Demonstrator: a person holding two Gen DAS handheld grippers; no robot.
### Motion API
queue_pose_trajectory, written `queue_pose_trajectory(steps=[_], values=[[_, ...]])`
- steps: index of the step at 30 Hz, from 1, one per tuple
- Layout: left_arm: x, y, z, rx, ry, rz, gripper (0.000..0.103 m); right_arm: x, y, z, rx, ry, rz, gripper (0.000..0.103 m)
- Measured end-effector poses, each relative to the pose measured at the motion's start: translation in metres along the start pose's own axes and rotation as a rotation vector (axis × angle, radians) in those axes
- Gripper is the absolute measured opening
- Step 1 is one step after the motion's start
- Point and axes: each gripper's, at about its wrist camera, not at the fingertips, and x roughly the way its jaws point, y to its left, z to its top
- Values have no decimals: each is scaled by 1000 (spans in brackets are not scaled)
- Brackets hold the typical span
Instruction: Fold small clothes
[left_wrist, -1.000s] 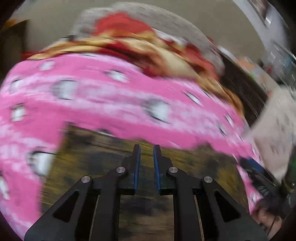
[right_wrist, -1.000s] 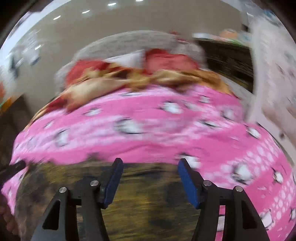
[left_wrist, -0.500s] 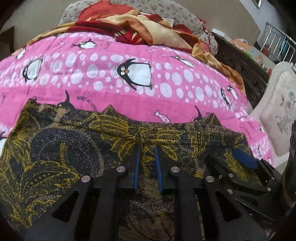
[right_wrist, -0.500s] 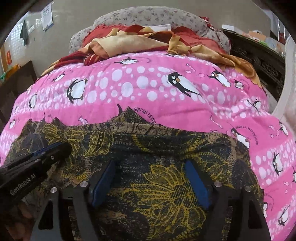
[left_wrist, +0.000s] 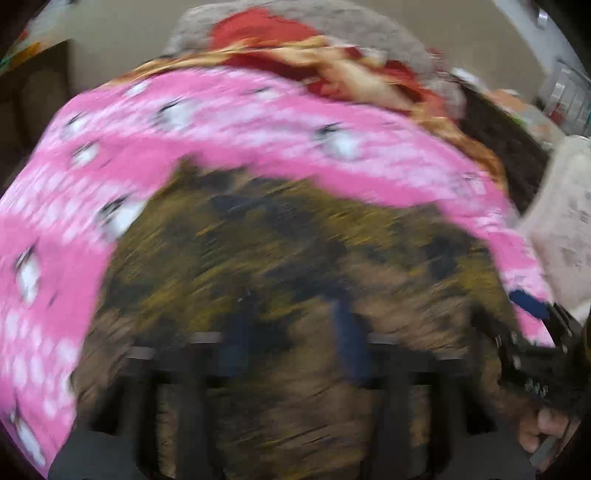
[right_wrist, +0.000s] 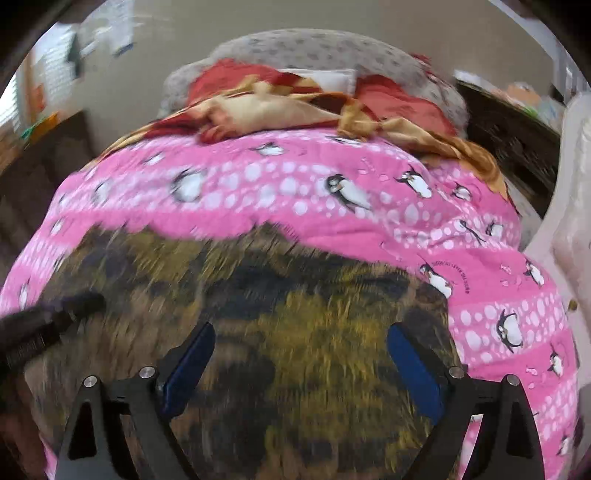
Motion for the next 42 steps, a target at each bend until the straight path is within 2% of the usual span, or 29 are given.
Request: queue_pose_trajectory(steps=[1,2,3,4,7,9,11,14,19,23,27,29,31,33,35,36,37,39,40,41,42], values=[[7,8,-7,3,5,-35,57,14,3,-8,-29,67,25,94],[5,9,-9,20,-14,-46,58,27,2,-17,-33,79,48,100],[4,9,-10,29,-11,-46,58,26,-2,-19,-7,40,71,103],[0,9,-10,26,-2,-46,58,26,-8,-17,25,50,99,103],[-37,29,-27,-76,-18,-168,58,22,-4,-19,12,33,69,103],[-64,45,-45,-105,-45,-203,58,18,-3,-22,11,17,64,103],[-84,57,-61,-120,-59,-220,58,16,-7,-25,23,6,79,103],[-104,80,-89,-211,-45,-243,58,11,-9,-31,28,-5,83,103],[-100,102,-126,-369,28,-270,60,17,-6,-24,27,-7,86,103],[-89,112,-121,-449,-10,-321,60,17,-7,-23,28,-10,91,103],[-77,130,-109,-587,-54,-390,60,17,-6,-23,26,-10,89,103],[-75,128,-108,-594,-61,-431,60,16,-7,-24,26,-11,90,103],[-69,111,-106,-525,-15,-498,60,16,-7,-24,26,-13,92,103],[-69,110,-102,-491,-20,-502,60,17,-7,-23,27,-12,93,103],[-69,129,-100,-571,-52,-475,59,16,-7,-23,27,-13,93,103],[-67,137,-101,-626,-61,-495,59,16,-7,-23,28,-13,94,103],[-66,136,-100,-639,-54,-509,59,16,-7,-24,29,-13,93,103],[-62,114,-93,-529,10,-544,59,16,-7,-24,28,-13,93,103],[-64,108,-90,-484,10,-516,59,16,-7,-24,29,-12,93,103],[-66,112,-87,-484,-14,-489,59,16,-7,-24,29,-13,93,103],[-66,121,-86,-526,-34,-467,59,16,-7,-24,29,-13,93,103]])
